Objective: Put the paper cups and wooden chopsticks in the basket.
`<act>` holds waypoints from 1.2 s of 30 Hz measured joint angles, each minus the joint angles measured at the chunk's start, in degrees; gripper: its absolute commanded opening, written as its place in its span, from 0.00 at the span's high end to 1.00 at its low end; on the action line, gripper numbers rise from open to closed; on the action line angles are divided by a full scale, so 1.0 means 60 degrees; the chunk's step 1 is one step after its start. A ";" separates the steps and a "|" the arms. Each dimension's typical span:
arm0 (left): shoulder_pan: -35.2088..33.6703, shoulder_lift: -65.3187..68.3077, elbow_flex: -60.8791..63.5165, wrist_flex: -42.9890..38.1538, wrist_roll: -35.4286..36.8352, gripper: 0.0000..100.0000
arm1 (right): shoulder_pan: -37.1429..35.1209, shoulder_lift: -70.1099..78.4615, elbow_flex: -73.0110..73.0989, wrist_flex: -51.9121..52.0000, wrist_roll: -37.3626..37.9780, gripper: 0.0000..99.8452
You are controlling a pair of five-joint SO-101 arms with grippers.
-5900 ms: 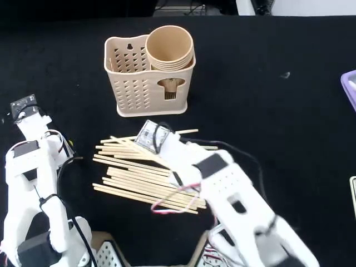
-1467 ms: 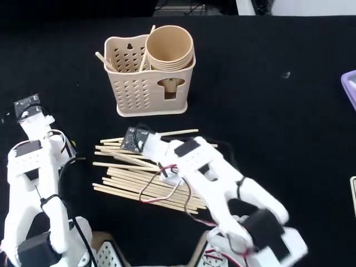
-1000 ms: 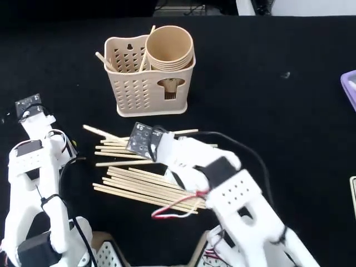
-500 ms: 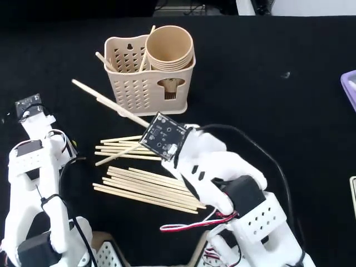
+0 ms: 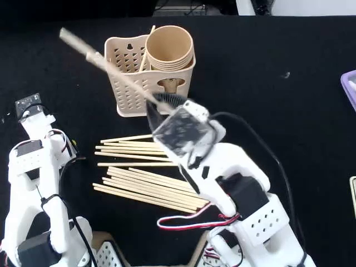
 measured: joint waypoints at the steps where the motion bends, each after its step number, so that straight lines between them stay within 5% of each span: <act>1: 0.0000 0.0000 0.0000 0.0000 0.0000 0.81 | 0.0000 0.0000 0.0000 -0.0601 -0.0440 0.99; 6: 0.0000 0.0000 0.0000 0.0000 0.0000 0.81 | 0.0000 0.0220 0.0000 -0.3839 -0.2535 0.99; 12: 0.0000 0.0000 0.0029 0.0000 0.0000 0.81 | 0.0000 0.2974 -0.0190 -0.6462 -0.2974 0.99; 29: 0.0000 0.0000 0.0029 0.0000 0.0000 0.81 | 0.0337 0.9714 -0.4249 -0.6769 -0.3018 0.98; 36: 0.0000 0.0000 0.0029 0.0000 0.0000 0.81 | 0.0366 1.0095 -0.4293 -0.6520 -0.3018 0.82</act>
